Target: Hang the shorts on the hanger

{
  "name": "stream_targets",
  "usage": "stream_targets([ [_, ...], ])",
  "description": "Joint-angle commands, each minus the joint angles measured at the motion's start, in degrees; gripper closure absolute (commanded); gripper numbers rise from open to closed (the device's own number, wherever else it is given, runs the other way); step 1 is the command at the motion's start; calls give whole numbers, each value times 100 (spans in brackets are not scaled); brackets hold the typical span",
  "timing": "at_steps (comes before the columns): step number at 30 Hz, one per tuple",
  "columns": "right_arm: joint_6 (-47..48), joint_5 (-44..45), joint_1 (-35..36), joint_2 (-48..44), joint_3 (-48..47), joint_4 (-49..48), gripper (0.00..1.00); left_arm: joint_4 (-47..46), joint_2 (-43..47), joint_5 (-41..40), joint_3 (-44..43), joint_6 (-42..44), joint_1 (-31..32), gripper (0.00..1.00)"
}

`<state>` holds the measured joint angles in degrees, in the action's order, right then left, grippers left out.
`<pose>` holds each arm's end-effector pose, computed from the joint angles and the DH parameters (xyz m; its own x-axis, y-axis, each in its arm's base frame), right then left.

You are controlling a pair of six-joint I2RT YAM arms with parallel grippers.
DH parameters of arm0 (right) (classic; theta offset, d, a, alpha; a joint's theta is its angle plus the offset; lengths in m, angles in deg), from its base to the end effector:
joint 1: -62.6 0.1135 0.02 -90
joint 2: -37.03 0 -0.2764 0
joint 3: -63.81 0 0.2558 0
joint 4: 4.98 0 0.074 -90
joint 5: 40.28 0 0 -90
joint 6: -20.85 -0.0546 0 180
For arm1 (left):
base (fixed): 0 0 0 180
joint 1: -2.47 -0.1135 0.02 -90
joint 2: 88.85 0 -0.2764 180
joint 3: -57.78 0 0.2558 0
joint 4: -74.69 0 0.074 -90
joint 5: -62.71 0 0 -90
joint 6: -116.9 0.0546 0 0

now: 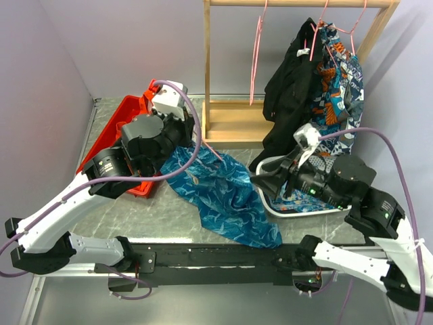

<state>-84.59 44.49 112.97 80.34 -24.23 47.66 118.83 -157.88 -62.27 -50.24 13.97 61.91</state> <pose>0.0777 0.1016 0.4655 -0.3041 0.0484 -0.9514 -0.7714 0.5734 0.2758 0.1480 -0.1892 0.5219 -0.1374 -0.1279 -0.9822 0.3945 0.9025 -0.1727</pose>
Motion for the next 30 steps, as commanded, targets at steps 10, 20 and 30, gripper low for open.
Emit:
stream_targets([
  [10,376,2263,1686,1416,-427,866,32,81,-40,562,24,98,32,99],
  [20,24,2572,1722,1435,12,330,79,-156,-145,782,375,-25,182,99],
  [30,-503,2905,1722,873,733,-92,100,-358,-382,633,121,-272,244,58],
])
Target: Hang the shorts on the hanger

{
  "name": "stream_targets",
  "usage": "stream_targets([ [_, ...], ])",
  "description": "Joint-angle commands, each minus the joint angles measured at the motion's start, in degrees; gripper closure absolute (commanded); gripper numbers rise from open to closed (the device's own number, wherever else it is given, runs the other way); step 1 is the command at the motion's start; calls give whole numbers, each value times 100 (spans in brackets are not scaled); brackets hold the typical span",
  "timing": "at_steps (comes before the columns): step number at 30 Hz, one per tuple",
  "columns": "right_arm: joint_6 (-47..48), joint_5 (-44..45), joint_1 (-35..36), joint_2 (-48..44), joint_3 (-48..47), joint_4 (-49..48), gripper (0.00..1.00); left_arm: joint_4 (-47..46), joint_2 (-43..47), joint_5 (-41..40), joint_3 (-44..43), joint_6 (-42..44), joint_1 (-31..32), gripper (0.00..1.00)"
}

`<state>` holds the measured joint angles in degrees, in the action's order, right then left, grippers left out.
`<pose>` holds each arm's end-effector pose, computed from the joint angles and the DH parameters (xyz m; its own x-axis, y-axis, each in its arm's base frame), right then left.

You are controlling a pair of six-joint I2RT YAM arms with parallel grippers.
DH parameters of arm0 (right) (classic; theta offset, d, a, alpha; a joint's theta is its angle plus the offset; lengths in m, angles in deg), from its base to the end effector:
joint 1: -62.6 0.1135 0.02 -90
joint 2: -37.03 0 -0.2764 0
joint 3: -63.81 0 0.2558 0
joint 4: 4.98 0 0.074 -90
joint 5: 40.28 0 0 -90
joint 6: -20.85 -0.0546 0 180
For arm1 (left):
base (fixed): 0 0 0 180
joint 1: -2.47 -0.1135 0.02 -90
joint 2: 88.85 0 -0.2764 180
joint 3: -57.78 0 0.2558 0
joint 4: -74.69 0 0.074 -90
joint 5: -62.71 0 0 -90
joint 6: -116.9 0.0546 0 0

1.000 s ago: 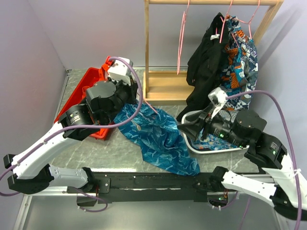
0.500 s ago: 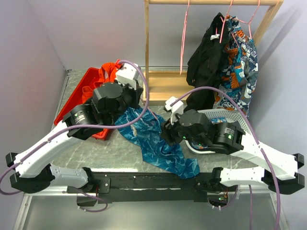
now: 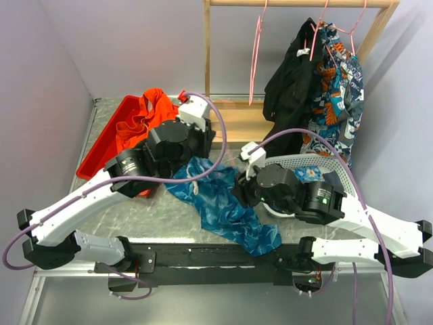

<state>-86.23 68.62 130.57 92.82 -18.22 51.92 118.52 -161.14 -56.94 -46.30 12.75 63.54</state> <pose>0.0922 0.1807 0.3911 -0.4097 -0.2718 -0.8708 -0.6822 0.7250 0.0948 0.1553 -0.2251 0.4862 -0.2266 -0.0293 -0.9736 0.4859 0.8629 -0.1390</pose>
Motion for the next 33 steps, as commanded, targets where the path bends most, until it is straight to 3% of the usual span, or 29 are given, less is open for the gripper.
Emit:
stream_targets([
  [1,-348,501,-38,-454,184,-553,100,-337,-74,82,-299,-167,80,52],
  [4,-401,527,-46,-534,290,-554,100,-407,-145,-76,-414,-211,80,27],
  [9,-542,624,-38,-771,579,-650,100,-600,-171,-514,-537,-325,80,20],
  [15,-577,475,-29,-1315,1291,-914,100,-504,-399,-806,-546,-816,10,27],
  [18,-542,492,-38,-1536,1529,-1019,100,-205,-496,-325,-432,-1510,-324,33],
  [20,-498,527,-29,-1597,1608,-1046,100,-345,-488,642,-117,-1765,-605,35],
  [26,-445,580,-38,-1554,1608,-1011,100,-644,-995,1978,53,-1556,-667,30],
  [33,-454,589,-29,-1562,1494,-888,100,-1066,-1752,2174,-123,-1459,-685,29],
])
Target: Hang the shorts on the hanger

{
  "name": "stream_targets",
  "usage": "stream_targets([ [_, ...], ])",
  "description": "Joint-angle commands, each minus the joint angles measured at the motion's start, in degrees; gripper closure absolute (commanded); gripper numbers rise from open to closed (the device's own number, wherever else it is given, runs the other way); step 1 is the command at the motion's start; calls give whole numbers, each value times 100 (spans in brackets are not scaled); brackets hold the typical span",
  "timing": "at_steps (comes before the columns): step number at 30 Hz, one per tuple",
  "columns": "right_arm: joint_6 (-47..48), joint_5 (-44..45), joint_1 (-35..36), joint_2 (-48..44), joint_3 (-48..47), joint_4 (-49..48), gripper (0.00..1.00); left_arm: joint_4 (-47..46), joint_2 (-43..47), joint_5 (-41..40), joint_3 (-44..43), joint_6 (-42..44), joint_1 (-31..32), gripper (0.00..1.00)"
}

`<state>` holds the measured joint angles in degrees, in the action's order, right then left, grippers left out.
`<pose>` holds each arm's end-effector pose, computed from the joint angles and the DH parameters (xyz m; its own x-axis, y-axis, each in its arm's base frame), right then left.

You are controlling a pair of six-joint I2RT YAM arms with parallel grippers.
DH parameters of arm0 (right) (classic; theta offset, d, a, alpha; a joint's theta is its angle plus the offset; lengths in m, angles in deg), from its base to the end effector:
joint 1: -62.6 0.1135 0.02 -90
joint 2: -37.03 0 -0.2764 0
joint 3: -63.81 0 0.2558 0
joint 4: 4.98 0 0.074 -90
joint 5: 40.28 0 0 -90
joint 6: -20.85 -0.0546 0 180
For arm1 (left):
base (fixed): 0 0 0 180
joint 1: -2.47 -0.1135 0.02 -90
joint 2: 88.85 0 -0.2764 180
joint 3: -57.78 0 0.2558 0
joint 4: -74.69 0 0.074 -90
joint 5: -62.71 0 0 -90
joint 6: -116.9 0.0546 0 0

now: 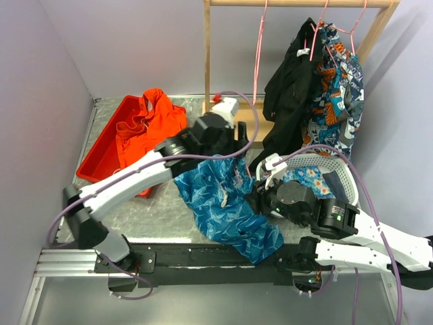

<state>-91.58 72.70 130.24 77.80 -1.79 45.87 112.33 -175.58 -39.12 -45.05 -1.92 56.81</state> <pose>0.0785 0.1348 0.3469 -0.4282 -0.1176 -0.8960 -0.6000 0.7784 0.1846 0.2239 -0.2929 0.4136 -0.5173 -0.0884 -0.8512 0.4962 0.7795 -0.3824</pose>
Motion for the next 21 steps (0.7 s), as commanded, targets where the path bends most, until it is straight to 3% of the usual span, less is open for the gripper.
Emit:
stream_targets([
  [1,82,189,-5,-61,-176,-256,100,-482,-395,349,-283,8,-12,29],
  [5,81,163,4,-96,-229,-203,100,-763,-773,199,-380,104,-21,31],
  [10,90,163,4,-105,-264,-159,100,-1430,-880,331,-240,192,-21,43],
  [11,99,171,-5,-105,-272,-133,100,-1702,-810,288,-135,218,-21,49],
  [12,90,171,-5,-79,-290,-116,100,-1791,-766,235,-82,227,-21,68],
  [15,82,198,4,-52,-360,-36,100,-1837,-520,-64,-46,359,-12,99],
  [21,20,268,4,158,-615,183,97,-1364,183,-1326,-177,947,251,99],
])
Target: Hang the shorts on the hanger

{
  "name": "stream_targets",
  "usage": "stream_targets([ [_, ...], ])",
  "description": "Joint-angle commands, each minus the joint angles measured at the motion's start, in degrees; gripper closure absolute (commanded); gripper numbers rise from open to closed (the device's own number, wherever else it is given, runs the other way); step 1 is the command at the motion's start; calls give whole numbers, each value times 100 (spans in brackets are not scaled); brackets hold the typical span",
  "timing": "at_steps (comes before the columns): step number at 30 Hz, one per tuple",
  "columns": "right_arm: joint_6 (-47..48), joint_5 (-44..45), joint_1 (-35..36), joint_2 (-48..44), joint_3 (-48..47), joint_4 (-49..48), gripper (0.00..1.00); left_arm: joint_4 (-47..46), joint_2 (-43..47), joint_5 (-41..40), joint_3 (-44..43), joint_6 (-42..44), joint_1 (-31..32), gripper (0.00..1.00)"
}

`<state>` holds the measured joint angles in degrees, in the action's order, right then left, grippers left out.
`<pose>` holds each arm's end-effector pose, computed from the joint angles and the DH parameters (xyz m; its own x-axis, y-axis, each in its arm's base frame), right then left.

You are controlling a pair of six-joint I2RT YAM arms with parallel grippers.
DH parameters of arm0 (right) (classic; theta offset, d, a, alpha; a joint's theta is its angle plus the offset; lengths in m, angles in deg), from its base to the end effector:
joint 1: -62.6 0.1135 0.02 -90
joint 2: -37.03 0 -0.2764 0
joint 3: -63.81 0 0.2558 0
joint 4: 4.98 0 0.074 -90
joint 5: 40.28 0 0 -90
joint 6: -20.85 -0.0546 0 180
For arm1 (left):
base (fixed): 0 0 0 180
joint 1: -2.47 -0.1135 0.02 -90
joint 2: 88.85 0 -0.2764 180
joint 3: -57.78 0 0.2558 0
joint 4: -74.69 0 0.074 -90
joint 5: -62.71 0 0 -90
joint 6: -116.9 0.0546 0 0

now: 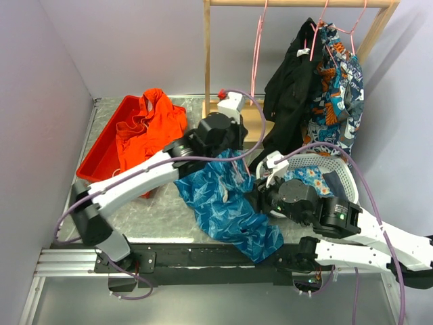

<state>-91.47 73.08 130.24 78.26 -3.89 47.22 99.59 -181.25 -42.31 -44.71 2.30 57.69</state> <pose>0.0782 0.1332 0.3558 -0.4236 -0.1133 -0.8987 -0.5970 0.7811 0.1829 0.2432 -0.3253 0.4021 -0.4033 -0.1241 -0.9066 0.5306 0.7754 -0.3422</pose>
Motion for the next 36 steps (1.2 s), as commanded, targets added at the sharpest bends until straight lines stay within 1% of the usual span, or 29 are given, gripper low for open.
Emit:
stream_targets([
  [1,-26,283,-5,139,-484,91,92,43,837,-1159,-343,683,260,99],
  [3,-35,292,4,218,-598,109,80,246,934,-1597,-441,851,375,99],
  [4,-44,293,4,245,-634,127,69,281,1039,-1748,-494,982,488,99],
  [5,-44,310,-5,271,-678,162,67,334,1075,-1880,-538,1027,524,99],
  [7,-52,415,-5,368,-827,258,58,596,1119,-2197,-730,1132,647,99],
  [8,-52,450,-14,403,-871,294,53,694,1128,-2319,-792,1194,700,99],
  [9,-35,477,-5,473,-967,303,44,747,1119,-2460,-845,1281,753,99],
  [11,35,573,-5,622,-1108,408,37,870,1128,-2881,-968,1545,963,99],
  [12,62,591,-14,684,-1265,452,30,905,1128,-3014,-995,1642,1086,99],
  [13,97,591,-5,754,-1363,565,27,1036,1076,-3302,-1100,1773,1139,99],
  [16,290,531,-5,1018,-1793,829,24,1248,952,-3769,-1337,1941,1289,99],
  [19,614,-48,13,1097,-2075,795,21,1415,908,-3919,-1417,1950,1307,99],
  [21,677,-287,100,1150,-2198,830,21,1442,890,-3955,-1417,1942,1307,99],
  [27,774,-446,320,1449,-2409,1146,20,1240,838,-4026,-1303,2161,1298,99],
  [30,774,-743,373,1519,-2541,1304,20,1196,811,-4035,-1294,2188,1298,99],
  [31,748,-901,364,1554,-2541,1340,20,1161,837,-4026,-1294,2196,1298,99],
  [36,396,-902,373,1713,-2234,1490,28,1116,847,-3991,-1355,2161,1298,99],
])
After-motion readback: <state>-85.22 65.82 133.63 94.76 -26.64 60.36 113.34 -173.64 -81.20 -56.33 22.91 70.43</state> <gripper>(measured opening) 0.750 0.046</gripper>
